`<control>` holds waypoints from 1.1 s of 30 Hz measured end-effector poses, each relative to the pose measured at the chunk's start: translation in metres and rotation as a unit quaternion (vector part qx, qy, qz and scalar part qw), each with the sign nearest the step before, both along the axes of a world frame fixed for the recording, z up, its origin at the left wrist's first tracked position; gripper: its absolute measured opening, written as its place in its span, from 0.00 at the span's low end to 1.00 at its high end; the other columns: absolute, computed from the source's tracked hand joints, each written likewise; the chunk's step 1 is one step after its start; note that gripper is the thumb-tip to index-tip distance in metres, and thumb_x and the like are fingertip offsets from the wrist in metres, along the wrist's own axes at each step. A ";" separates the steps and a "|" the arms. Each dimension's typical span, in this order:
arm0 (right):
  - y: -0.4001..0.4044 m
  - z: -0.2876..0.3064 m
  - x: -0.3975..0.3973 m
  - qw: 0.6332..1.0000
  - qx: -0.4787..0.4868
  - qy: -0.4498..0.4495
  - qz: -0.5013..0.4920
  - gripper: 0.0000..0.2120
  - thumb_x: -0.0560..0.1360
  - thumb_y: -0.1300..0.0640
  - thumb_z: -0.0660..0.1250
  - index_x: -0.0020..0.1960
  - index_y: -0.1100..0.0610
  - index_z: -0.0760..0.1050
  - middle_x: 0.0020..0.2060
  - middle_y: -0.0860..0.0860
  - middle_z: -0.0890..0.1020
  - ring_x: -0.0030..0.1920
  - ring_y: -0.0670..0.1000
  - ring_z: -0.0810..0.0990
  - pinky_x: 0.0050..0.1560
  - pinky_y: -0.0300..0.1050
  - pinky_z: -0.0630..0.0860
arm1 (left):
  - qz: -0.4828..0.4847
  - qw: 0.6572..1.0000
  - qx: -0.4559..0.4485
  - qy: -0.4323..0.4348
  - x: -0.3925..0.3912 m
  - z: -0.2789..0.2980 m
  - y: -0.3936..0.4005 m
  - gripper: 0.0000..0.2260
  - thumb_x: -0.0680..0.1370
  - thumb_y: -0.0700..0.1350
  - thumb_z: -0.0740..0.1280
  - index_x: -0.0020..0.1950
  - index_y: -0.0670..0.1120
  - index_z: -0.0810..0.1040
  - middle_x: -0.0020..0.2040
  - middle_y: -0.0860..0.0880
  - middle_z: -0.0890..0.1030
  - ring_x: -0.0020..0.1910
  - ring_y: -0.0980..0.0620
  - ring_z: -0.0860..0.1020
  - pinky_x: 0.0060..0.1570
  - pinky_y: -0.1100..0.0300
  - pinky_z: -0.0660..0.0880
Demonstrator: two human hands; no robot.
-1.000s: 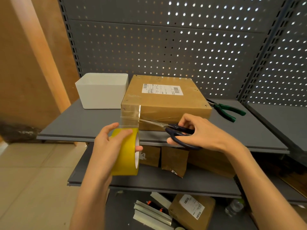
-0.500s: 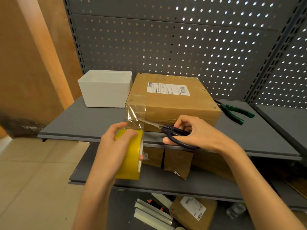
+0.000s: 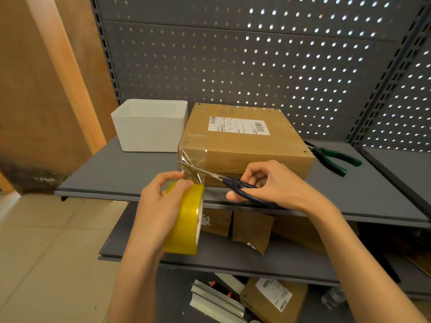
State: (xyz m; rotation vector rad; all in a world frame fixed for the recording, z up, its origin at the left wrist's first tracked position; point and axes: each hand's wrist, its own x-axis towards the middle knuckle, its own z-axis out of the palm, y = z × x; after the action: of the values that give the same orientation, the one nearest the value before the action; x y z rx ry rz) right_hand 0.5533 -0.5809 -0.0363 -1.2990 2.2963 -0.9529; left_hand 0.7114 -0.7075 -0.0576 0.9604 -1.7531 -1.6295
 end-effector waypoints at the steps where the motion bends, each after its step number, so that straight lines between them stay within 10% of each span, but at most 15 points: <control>1: 0.000 0.000 -0.001 1.000 0.000 0.000 0.000 0.25 0.55 0.34 0.71 0.39 0.54 0.78 0.32 0.47 0.81 0.30 0.40 0.73 0.34 0.36 0.70 | -0.001 1.000 -0.001 0.001 0.000 0.000 0.000 0.05 0.76 0.50 0.65 0.51 0.58 0.74 0.46 0.57 0.72 0.42 0.56 0.71 0.35 0.61 0.68; 33: 0.006 0.003 0.009 0.999 -0.025 0.020 0.030 0.18 0.61 0.43 0.76 0.35 0.57 0.77 0.29 0.50 0.78 0.28 0.43 0.70 0.30 0.35 0.66 | 0.029 0.999 -0.003 0.028 0.002 -0.012 0.000 0.03 0.75 0.48 0.67 0.48 0.53 0.76 0.46 0.48 0.76 0.44 0.46 0.76 0.44 0.47 0.77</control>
State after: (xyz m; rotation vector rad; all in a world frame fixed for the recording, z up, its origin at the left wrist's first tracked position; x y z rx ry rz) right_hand 0.5626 -0.5752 -0.0333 -1.4112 2.2636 -0.9783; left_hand 0.7135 -0.7071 -0.0695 0.9443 -1.6762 -1.5974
